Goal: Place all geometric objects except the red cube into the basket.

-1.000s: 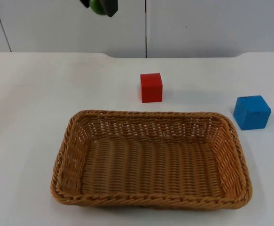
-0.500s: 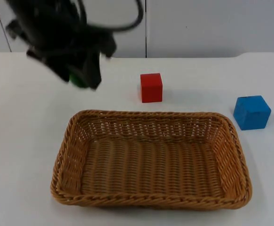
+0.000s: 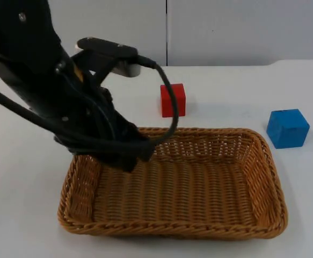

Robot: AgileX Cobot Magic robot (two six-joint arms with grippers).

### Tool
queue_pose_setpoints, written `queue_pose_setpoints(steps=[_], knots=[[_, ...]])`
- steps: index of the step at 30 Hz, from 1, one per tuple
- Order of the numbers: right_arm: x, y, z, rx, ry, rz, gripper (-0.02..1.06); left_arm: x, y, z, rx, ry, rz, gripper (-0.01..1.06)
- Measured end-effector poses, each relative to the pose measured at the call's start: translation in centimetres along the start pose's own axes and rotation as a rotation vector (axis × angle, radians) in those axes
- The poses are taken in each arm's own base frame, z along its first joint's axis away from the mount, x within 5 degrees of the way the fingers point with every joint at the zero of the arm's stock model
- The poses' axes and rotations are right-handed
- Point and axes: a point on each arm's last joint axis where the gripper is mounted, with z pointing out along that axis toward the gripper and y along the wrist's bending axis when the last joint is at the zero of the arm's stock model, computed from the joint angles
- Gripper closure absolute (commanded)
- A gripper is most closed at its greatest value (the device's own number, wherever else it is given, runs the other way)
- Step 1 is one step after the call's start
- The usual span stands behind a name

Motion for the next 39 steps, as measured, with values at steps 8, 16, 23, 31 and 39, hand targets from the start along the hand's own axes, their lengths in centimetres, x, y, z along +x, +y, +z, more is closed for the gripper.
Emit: queue_pose_setpoints(steps=[8,16,23,31,39], knots=[[0.0,0.0,0.0,0.000,0.000,0.000,-0.01,0.6,-0.9,4.1,-0.004,0.043,0.055,1.05],[0.0,0.0,0.0,0.000,0.000,0.004,-0.01,0.7,-0.7,5.4,-0.013,0.037,0.063,0.61],[0.0,0.0,0.0,0.000,0.000,0.004,-0.01,0.6,-0.7,5.4,-0.014,0.020,0.063,0.22],[0.0,0.0,0.0,0.000,0.000,0.004,-0.01,0.8,-0.8,5.3,-0.010,0.049,0.060,0.20],[0.0,0.0,0.0,0.000,0.000,0.004,-0.01,0.4,-1.1,1.0,0.009,0.061,0.056,0.20]])
